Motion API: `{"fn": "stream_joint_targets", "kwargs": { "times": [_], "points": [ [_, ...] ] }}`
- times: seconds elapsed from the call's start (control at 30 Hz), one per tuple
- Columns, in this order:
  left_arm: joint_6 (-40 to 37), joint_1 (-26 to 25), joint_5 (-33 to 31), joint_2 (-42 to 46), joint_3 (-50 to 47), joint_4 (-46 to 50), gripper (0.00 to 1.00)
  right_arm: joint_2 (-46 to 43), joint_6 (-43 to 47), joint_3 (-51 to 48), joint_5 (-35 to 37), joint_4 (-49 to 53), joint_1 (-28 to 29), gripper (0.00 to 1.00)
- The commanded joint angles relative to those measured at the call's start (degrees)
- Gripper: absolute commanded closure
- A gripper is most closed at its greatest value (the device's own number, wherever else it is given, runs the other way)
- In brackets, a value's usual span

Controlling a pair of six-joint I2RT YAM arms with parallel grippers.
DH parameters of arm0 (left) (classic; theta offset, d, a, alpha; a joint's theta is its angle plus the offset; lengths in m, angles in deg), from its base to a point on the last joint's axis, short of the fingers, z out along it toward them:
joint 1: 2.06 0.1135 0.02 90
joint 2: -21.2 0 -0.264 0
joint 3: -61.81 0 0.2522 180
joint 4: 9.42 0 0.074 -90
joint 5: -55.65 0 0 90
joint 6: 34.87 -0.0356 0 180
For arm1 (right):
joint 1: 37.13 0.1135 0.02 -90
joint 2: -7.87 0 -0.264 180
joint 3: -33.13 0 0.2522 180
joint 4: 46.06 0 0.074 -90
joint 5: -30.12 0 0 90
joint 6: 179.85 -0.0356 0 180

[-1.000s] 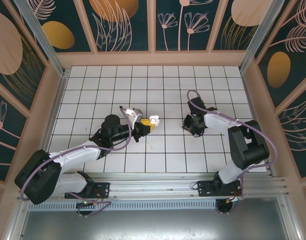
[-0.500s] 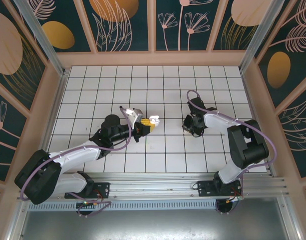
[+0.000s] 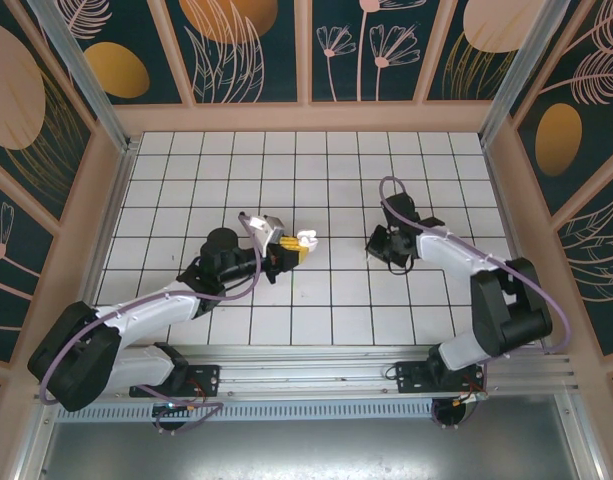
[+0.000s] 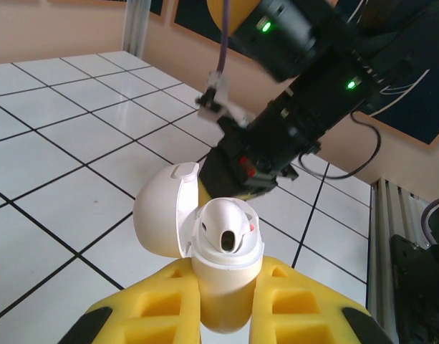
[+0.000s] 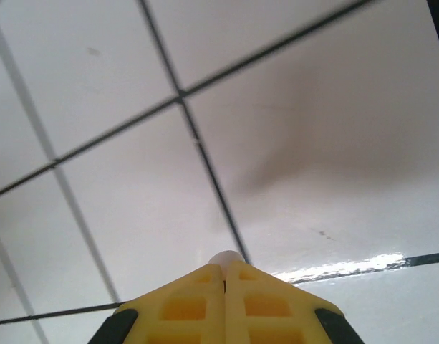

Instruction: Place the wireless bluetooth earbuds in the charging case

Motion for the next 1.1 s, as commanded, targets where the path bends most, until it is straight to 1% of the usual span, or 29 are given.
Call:
{"fn": "stream_joint_targets", "kwargs": {
  "times": [0.0, 0.2, 0.33, 0.5, 0.73, 0.77, 1.07],
  "points": [
    [-0.38, 0.67, 3.48, 0.96, 2.54, 1.35, 1.0, -6.31, 4.22, -0.04, 0.39, -3.24, 1.17, 0.98],
    [0.77, 1.06, 8.01, -0.24, 5.28, 1.32, 1.0, -15.12, 10.28, 1.86, 0.71, -6.11, 3.44, 1.0],
    [2.6, 1.19, 11.85, -1.68, 7.27, 0.36, 1.0, -20.6, 14.93, 2.68, 1.29, -9.54, 5.97, 1.0],
    [4.39, 1.17, 12.78, -2.12, 8.83, -0.54, 1.0, -26.58, 18.17, 1.52, 0.2, -16.66, 8.14, 1.0],
    [9.24, 1.19, 14.2, -2.85, 9.52, -5.26, 1.0, -29.88, 20.71, 0.37, -3.81, -24.14, 9.49, 1.0],
    [10.0, 1.15, 14.39, -2.93, 9.55, -6.21, 1.0, -30.21, 20.99, 0.15, -4.42, -25.15, 10.54, 1.0],
    [13.9, 1.17, 14.68, -3.42, 11.03, -10.74, 1.0, -32.98, 22.82, -1.74, -8.93, -34.23, 13.64, 1.0]
  ]
}}
